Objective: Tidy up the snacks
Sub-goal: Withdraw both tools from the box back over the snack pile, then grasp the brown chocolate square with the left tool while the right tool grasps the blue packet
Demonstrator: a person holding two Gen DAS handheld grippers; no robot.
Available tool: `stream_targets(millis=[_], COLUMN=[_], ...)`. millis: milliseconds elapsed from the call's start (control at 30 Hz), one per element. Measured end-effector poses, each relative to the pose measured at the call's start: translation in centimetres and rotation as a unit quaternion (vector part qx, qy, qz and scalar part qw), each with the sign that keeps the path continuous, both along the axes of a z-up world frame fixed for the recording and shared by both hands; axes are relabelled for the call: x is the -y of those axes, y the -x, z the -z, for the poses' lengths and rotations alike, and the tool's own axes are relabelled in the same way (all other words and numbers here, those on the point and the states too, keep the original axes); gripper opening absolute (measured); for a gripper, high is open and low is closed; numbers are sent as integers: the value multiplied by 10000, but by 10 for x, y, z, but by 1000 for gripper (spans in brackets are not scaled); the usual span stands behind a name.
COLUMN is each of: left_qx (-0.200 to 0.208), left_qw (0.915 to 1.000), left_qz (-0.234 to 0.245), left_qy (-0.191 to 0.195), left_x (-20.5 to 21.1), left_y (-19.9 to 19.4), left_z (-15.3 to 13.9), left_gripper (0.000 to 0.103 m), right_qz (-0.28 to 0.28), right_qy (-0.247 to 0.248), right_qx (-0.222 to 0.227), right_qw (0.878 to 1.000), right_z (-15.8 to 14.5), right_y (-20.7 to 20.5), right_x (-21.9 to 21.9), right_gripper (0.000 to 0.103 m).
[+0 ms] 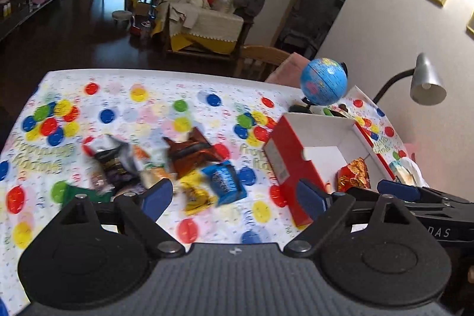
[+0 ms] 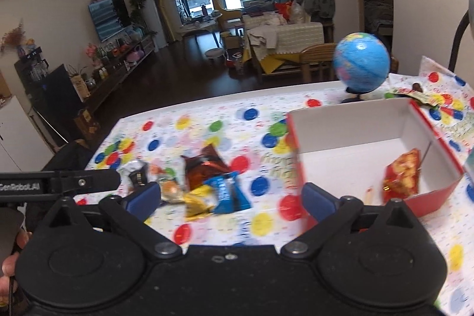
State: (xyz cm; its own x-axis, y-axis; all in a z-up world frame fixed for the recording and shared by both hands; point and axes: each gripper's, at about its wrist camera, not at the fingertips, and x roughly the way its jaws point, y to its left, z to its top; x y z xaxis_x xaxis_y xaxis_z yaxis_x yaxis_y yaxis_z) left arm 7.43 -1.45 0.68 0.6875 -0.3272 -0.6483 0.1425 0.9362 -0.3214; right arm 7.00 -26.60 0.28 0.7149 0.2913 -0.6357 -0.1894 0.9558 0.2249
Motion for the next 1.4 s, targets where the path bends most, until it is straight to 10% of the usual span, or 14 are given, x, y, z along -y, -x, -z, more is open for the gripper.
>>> stream_targets(millis=[533,1400], left_qx=[-189,-1093], left_qw=[9973,9857], left_qz=[-530,-703], left_qy=[-468,-1076], left_x=[-75,-45], left_y=[24,-84], left_z=[31,141], left_gripper=[91,91], right_qz=[-376,-746], right_qy=[367,734], right_qx=[-33,-1067], right_qw=[9986,9888], right_z=[27,134], right_y=[4,-133], right_x=[-74,-59], right_gripper=[103,84])
